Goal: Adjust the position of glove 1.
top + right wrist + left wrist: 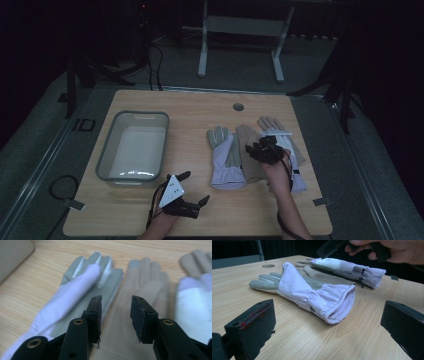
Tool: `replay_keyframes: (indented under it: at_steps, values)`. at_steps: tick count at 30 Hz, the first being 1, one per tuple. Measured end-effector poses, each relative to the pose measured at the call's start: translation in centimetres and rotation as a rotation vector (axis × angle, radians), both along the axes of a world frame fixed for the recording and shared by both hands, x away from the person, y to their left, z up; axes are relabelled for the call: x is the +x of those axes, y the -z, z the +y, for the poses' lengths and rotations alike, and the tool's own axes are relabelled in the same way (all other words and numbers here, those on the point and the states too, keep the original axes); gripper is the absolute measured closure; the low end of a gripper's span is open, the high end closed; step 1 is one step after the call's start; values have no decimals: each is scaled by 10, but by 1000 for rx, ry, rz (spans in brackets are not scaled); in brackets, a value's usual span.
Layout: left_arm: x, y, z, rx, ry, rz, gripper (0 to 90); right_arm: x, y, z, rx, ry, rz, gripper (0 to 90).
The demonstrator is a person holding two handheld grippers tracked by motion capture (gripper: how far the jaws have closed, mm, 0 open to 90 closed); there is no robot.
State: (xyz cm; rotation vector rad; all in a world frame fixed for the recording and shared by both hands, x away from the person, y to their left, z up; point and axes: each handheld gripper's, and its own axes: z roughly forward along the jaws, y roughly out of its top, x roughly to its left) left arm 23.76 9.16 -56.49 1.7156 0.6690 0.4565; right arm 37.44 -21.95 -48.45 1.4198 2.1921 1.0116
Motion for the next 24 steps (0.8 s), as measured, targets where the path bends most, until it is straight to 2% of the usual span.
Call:
replay_keyframes:
  at_steps: [2, 5, 8, 9, 13, 14, 16, 19, 24]
  values:
    - [0, 0, 0, -1, 0, 1, 0, 0, -6, -7, -34, -30, -17, 564]
    - [0, 0, 0, -2, -1, 1, 0, 0, -12, -18, -84, -43, -27, 546]
    - [0, 0, 0, -2, -1, 1, 0, 1, -14, -26, -93, -58, -22, 549]
    - [0, 0, 0, -2, -1, 1, 0, 1, -15, -36, -100, -61, -10, 553]
    - [0, 0, 0, -1, 1, 0, 0, -2, -17, -57, -119, -73, 1, 569]
    - [0, 0, 0, 0, 1, -1, 0, -3, -17, -63, -123, -78, 18, 572]
    - [0, 0, -1, 6, 2, -4, 0, -4, -16, -76, -128, -70, 32, 607]
    - [0, 0, -1, 4, 5, -4, 0, -7, -13, -96, -131, -53, 61, 610]
    - [0, 0, 0, -5, 3, 2, 0, -12, -5, -113, -167, -58, 87, 595]
